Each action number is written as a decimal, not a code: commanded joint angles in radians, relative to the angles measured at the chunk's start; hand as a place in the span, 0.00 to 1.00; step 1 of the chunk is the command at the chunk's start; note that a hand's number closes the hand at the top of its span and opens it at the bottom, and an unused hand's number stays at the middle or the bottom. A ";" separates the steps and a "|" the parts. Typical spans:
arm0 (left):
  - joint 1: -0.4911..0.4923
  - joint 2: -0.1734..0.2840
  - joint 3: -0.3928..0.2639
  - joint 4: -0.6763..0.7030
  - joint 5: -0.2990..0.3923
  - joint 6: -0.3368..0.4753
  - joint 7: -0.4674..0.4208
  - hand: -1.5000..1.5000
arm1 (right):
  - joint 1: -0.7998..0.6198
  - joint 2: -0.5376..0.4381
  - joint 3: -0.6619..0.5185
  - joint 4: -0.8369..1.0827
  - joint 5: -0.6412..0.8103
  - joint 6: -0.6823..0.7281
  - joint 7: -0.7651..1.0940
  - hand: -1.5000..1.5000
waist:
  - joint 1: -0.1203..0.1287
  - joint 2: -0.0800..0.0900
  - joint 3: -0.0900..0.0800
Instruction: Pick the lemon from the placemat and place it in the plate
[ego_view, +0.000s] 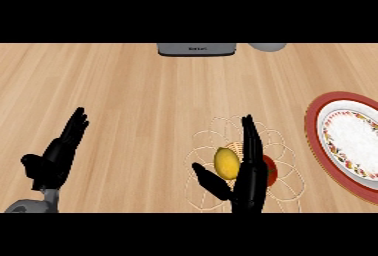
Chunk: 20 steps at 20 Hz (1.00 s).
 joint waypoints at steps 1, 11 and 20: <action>0.005 -0.005 0.012 0.018 0.000 -0.005 -0.015 0.50 | 0.077 0.007 0.024 -0.070 0.201 0.148 0.229 0.00 | -0.011 -0.003 -0.001; 0.038 -0.018 -0.006 -0.043 -0.024 -0.001 0.007 0.50 | 0.062 0.007 0.097 -0.269 0.255 0.699 0.628 0.00 | 0.015 0.002 0.003; -0.012 -0.042 0.022 0.059 -0.044 -0.025 -0.042 0.50 | -0.017 0.007 0.065 -0.294 0.168 0.841 0.784 0.00 | 0.015 0.006 0.003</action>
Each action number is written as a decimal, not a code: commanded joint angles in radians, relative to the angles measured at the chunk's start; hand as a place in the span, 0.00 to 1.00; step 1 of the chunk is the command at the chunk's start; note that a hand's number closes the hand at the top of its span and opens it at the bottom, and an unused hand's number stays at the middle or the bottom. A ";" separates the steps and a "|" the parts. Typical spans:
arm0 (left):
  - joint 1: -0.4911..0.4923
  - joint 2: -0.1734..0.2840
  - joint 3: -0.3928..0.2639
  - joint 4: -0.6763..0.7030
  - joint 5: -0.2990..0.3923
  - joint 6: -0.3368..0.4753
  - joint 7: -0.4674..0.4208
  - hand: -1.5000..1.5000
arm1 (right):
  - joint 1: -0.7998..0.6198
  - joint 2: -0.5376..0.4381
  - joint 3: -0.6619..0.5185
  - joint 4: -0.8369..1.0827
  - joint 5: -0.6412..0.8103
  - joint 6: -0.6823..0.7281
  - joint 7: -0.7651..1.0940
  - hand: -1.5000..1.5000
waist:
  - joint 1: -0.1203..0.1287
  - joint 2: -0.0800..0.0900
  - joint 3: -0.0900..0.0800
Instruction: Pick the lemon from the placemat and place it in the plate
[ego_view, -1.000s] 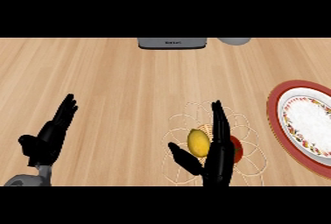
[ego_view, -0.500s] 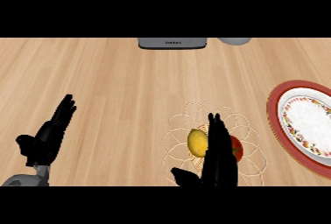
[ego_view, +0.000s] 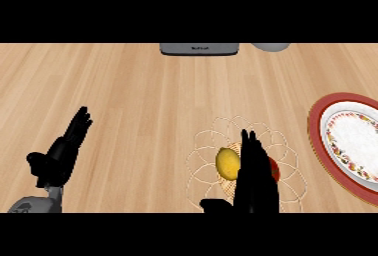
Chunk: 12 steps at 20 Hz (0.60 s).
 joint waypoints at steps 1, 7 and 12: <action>0.026 0.005 0.007 -0.028 0.013 -0.028 0.007 0.50 | -0.066 0.008 -0.012 0.016 -0.027 0.105 0.218 0.00 | 0.009 0.000 0.000; 0.044 0.019 0.027 -0.040 0.005 -0.040 0.003 0.50 | -0.014 0.008 -0.058 0.024 -0.079 0.183 0.172 0.00 | 0.005 0.000 0.001; 0.013 -0.002 0.030 -0.032 -0.007 -0.048 0.029 0.50 | -0.045 0.008 -0.037 0.066 -0.086 0.159 0.200 0.00 | 0.004 0.000 0.001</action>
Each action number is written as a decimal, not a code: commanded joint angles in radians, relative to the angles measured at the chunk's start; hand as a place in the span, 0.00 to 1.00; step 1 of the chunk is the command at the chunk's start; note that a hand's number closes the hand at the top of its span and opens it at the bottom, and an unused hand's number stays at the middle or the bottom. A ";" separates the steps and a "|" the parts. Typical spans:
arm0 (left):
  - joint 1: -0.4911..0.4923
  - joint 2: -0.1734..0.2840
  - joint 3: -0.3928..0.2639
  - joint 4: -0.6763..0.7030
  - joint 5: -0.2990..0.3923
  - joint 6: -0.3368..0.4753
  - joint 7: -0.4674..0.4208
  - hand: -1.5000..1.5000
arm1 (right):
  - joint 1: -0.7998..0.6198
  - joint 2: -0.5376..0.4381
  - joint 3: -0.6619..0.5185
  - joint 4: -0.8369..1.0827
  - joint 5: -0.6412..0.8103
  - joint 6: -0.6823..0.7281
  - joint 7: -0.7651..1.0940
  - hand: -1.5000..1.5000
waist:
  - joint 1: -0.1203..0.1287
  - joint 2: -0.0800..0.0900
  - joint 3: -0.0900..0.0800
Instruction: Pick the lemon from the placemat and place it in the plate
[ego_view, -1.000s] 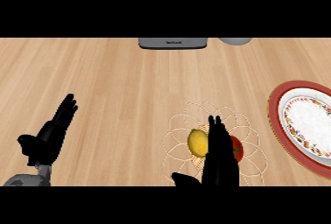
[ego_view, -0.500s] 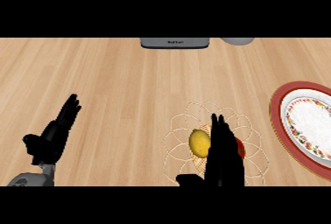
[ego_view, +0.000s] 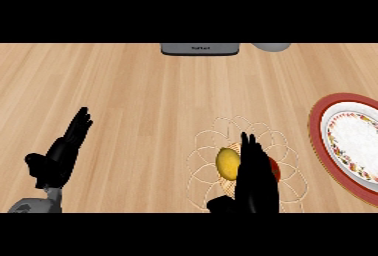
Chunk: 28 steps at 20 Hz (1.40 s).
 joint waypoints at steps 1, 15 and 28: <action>0.035 -0.008 0.013 0.011 0.002 -0.024 -0.042 0.50 | -0.097 0.010 -0.061 0.124 -0.061 -0.011 0.126 0.00 | 0.008 0.002 0.000; -0.018 -0.016 0.056 -0.020 -0.038 -0.032 0.066 0.50 | -0.155 0.010 -0.151 0.284 -0.159 0.057 -0.047 1.00 | 0.001 0.000 0.001; 0.063 -0.052 0.106 -0.014 -0.055 -0.015 0.007 0.50 | 0.176 -0.371 -0.313 0.134 -0.218 -0.106 -0.378 1.00 | -0.093 -0.016 0.005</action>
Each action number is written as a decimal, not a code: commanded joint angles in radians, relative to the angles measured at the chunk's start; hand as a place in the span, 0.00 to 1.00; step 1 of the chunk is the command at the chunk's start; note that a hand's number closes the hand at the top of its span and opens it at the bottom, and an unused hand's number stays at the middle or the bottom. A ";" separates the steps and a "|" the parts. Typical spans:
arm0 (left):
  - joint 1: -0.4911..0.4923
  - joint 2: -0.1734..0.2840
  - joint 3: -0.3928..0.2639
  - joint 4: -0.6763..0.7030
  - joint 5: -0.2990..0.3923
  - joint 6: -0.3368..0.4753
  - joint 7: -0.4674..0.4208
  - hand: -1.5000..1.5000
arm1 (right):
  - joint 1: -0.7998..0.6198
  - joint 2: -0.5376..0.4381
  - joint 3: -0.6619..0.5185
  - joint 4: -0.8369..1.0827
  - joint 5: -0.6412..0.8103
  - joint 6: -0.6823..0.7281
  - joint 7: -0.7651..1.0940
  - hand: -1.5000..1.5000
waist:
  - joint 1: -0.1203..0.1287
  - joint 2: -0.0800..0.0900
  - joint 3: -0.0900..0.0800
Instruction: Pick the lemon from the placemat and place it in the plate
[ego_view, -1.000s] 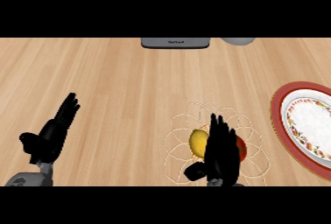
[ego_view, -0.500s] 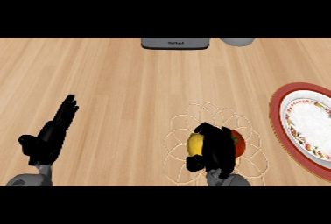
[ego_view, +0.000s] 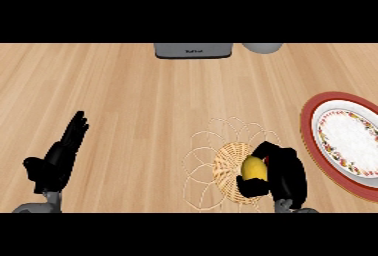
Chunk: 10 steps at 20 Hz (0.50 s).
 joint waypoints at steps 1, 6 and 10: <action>0.027 0.012 0.036 0.003 0.008 0.024 -0.001 0.50 | 0.185 -0.221 -0.157 -0.027 -0.086 -0.018 -0.097 1.00 | -0.094 0.007 0.017; 0.046 0.035 0.072 0.017 0.021 0.022 -0.009 0.50 | 0.303 -0.422 -0.345 -0.059 -0.169 -0.082 -0.298 1.00 | -0.126 0.005 0.017; 0.055 0.037 0.069 -0.015 0.039 -0.003 -0.007 0.50 | 0.409 -0.536 -0.530 -0.047 -0.354 -0.117 -0.521 1.00 | -0.105 0.002 0.017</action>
